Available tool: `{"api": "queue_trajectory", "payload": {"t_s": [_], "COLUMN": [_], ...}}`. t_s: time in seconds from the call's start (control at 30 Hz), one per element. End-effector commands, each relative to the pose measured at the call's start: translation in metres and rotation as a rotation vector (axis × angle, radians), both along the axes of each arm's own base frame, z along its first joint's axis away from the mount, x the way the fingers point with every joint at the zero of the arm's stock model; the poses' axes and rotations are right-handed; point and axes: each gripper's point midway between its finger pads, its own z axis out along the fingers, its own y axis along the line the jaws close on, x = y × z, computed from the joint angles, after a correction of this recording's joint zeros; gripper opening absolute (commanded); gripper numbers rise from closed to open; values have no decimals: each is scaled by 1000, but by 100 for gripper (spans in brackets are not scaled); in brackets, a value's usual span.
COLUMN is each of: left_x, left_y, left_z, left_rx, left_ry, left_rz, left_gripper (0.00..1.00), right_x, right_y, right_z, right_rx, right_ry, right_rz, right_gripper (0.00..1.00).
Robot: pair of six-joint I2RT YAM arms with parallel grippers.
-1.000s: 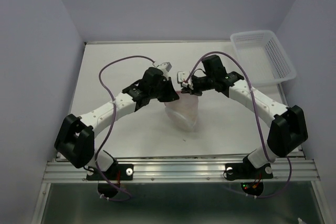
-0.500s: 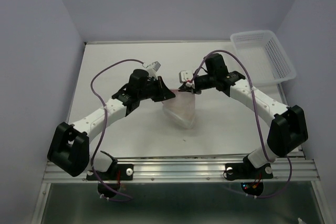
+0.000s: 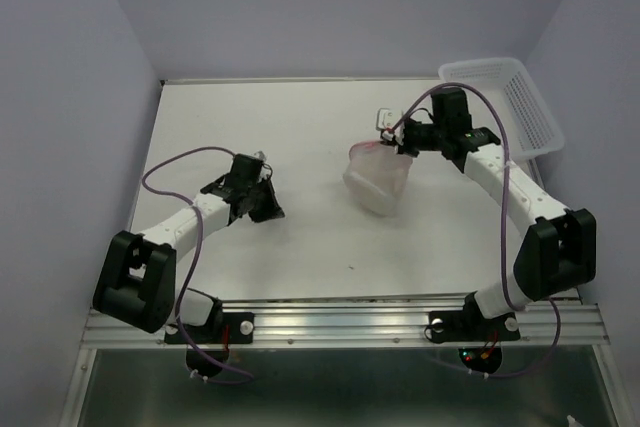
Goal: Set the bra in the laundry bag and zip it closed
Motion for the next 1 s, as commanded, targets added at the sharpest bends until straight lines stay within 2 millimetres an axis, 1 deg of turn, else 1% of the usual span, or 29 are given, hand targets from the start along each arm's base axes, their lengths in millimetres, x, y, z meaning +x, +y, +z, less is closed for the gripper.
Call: {"api": "queue_trajectory", "payload": {"t_s": [0.0,0.07,0.1,0.17,0.2,0.27,0.3,0.37,0.4,0.43,0.47,0.5,0.53,0.57,0.6,0.63,0.67,0.7,0.73,0.77,0.8,0.83,0.87,0.9,0.93,0.97], "left_x": [-46,-45,-38,-28,-18,-4,7,18,24,27,28,29,30,31,32,31,31,31,31,31,29,29,27,28,29,31], "left_y": [41,36,29,24,17,11,6,0,-5,-7,-10,-10,-11,-10,-10,-10,-9,-10,-11,-13,-19,-24,-31,-35,-38,-40], "left_z": [-53,-49,-40,-28,-12,9,30,52,68,77,82,87,91,92,93,92,91,89,89,88,86,83,78,78,75,70], "left_rx": [165,134,108,88,74,58,40,12,-10,-23,-34,-39,-42,-41,-40,-37,-36,-34,-37,-41,-51,-58,-62,-65,-63,-63], "left_ry": [200,193,173,138,89,20,-42,-115,-157,-182,-191,-200,-213,-220,-226,-224,-222,-216,-219,-220,-215,-218,-204,-209,-205,-192], "left_rz": [65,63,55,49,36,27,20,8,-5,-8,-16,-17,-19,-14,-12,-12,-10,-10,-14,-16,-35,-44,-62,-66,-63,-51], "left_gripper": [0,0,0,0,0,0,0,0,0,0,0,2,6,8,11,14,18,26,31,37,41,46,46,46,46,44], "right_x": [17,10,-1,-12,-15,-17,-18,-18,-21,-23,-32,-39,-51,-60,-74,-85,-98,-102,-103,-97,-90,-71,-62,-46,-29,-17], "right_y": [-24,-19,-11,-7,-5,-2,-2,-1,2,0,8,12,11,14,24,26,24,25,26,27,28,31,33,31,34,35], "right_z": [49,51,55,53,53,53,52,48,45,38,34,29,18,13,8,3,-1,2,5,11,22,34,42,46,61,68], "right_rx": [48,70,97,112,118,114,114,112,109,101,96,77,46,29,3,-18,-35,-30,-22,-15,3,23,69,78,125,162], "right_ry": [-133,-117,-112,-81,-78,-75,-74,-68,-63,-50,-38,-36,-9,4,-10,4,44,47,56,42,59,12,71,68,24,27], "right_rz": [-68,-30,41,87,103,111,113,119,133,131,152,169,176,196,258,291,319,336,336,317,266,205,117,32,-25,-88], "right_gripper": [1,1,1,1,1,1,1,6,17,28,38,54,64,70,76,89,97,100,100,100,100,100,100,100,100,100]}}
